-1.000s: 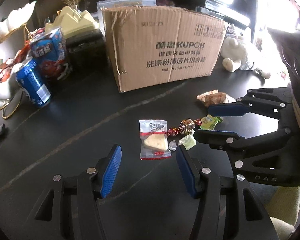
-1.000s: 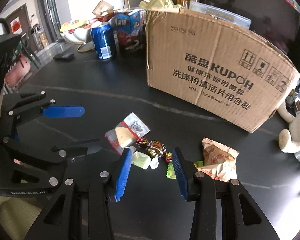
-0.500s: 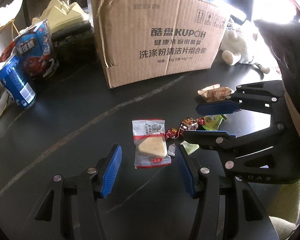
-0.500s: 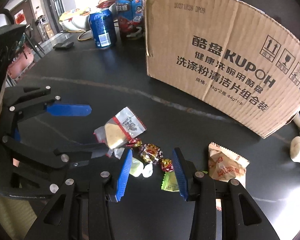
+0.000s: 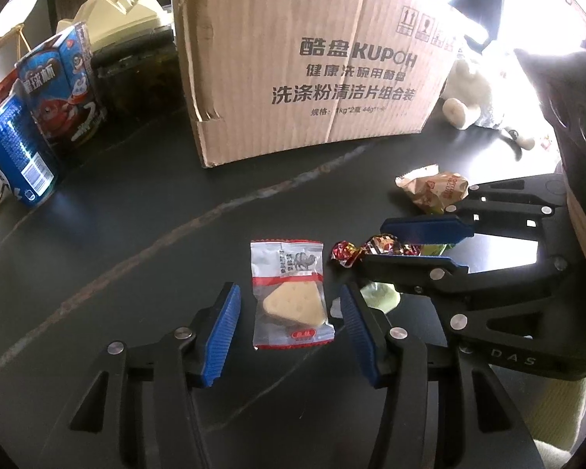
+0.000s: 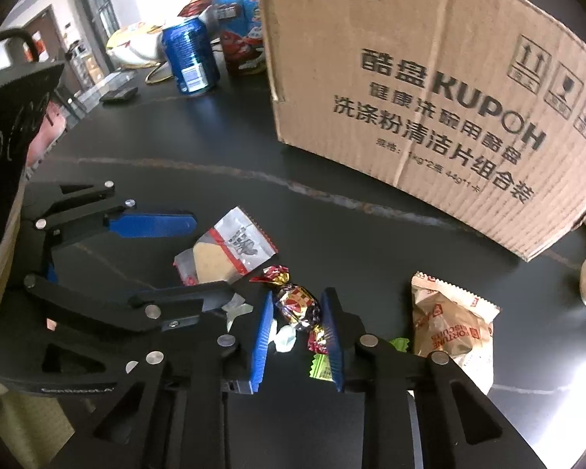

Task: Organize snacks
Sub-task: 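Grasp the cheese-wedge packet with the left tool while the right tool grasps the red-gold candy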

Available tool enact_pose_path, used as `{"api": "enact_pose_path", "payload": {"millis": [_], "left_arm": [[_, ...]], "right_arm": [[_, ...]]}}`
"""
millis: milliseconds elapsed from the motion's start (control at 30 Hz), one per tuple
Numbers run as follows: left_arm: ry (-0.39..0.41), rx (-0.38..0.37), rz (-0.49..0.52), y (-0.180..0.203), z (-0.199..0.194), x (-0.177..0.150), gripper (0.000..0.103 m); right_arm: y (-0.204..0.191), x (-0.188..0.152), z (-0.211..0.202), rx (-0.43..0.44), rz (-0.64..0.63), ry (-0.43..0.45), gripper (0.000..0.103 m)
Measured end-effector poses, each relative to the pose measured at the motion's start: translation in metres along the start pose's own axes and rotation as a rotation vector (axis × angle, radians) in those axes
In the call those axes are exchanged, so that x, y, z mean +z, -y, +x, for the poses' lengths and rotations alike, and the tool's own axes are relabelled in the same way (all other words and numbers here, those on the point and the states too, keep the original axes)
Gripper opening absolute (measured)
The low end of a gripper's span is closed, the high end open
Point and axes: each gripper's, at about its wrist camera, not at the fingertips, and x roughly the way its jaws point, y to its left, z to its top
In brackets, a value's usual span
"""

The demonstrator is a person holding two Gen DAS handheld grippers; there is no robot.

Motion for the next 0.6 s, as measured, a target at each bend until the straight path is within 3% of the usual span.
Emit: {"api": "enact_pose_path", "payload": {"millis": [133,600], "left_arm": [[-0.013,0.005,-0.007,0.0019,0.0062,0.0031,0.038],[0.009,0.022,-0.063,-0.0046,0.0021,0.0061,0.034]], "right_arm": [[0.004,-0.0012,0.0,0.009,0.031,0.009,0.027],[0.0045,-0.0064,-0.0058,-0.019,0.099,0.05,0.026]]}}
